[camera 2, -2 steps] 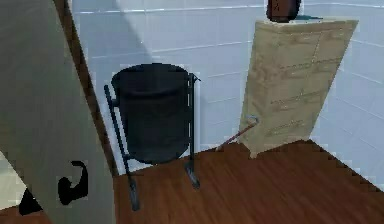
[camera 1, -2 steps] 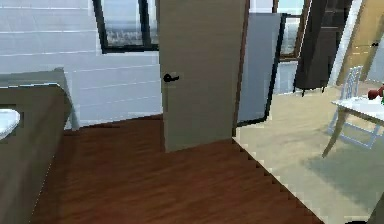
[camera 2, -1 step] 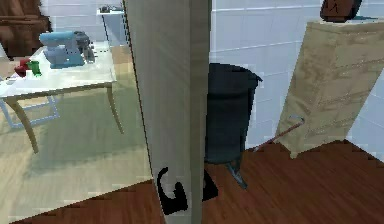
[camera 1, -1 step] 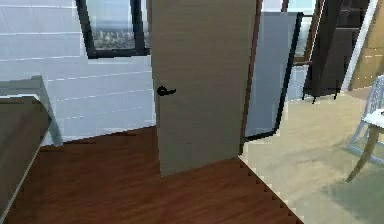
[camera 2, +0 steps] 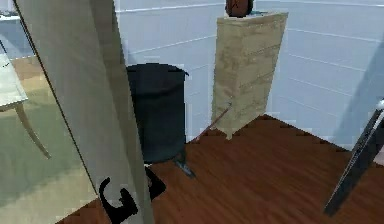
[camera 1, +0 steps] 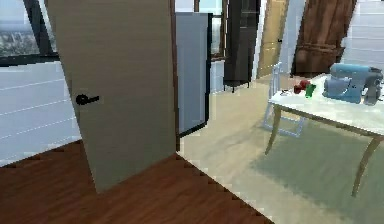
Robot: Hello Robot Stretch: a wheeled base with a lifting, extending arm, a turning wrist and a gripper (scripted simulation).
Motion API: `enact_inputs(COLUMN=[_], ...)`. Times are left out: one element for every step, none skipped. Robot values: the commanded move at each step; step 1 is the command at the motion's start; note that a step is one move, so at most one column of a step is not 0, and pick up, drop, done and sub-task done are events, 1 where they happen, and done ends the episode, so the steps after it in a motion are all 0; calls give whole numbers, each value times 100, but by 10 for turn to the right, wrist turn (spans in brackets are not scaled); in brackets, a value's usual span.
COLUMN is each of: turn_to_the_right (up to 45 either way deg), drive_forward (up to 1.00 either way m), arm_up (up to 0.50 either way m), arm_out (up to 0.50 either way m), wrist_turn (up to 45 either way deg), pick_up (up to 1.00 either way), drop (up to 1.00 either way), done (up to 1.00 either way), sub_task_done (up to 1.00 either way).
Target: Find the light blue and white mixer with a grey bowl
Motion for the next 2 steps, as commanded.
enact_inputs(turn_to_the_right=[0, 180], drive_forward=[30, 0], arm_up=[0, 0], arm_out=[0, 0], wrist_turn=[0, 0], pick_up=[0, 0], drop=[0, 0], done=[0, 0], sub_task_done=[0, 0])
